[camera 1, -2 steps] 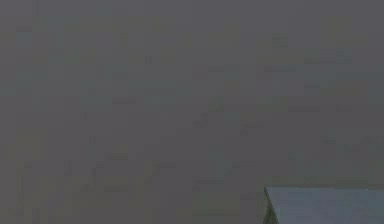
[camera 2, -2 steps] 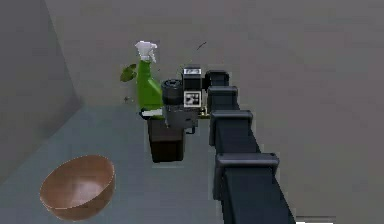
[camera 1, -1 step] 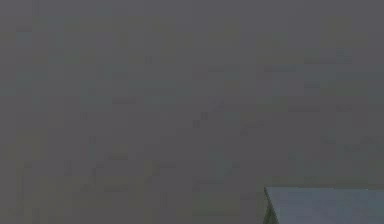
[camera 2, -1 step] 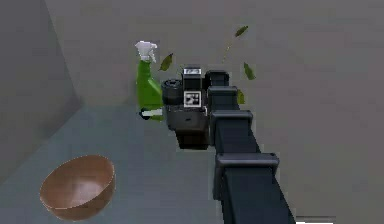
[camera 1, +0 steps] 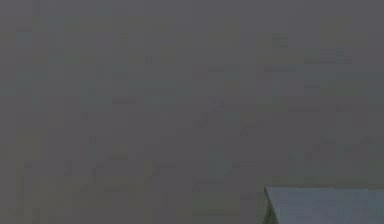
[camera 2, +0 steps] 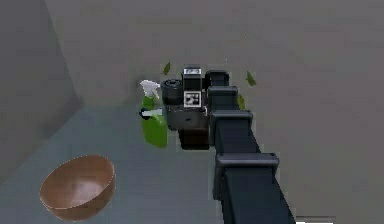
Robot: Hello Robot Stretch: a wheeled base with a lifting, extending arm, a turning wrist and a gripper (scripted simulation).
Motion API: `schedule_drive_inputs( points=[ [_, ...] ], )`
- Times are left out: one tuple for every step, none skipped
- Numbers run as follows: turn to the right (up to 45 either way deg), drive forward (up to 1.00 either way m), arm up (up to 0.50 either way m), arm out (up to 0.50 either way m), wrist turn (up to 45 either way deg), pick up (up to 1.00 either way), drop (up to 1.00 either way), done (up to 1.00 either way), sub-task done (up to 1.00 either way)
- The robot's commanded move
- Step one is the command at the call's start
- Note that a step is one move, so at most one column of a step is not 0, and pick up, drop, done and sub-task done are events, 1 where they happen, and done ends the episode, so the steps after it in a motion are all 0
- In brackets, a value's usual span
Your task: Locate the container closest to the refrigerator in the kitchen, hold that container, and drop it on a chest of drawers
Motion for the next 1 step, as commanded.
schedule_drive_inputs(
  points=[
    [0.0, 0.00, 0.00, -0.10, 0.0, 0.00, 0.00, 0.00, 0.00]
  ],
)
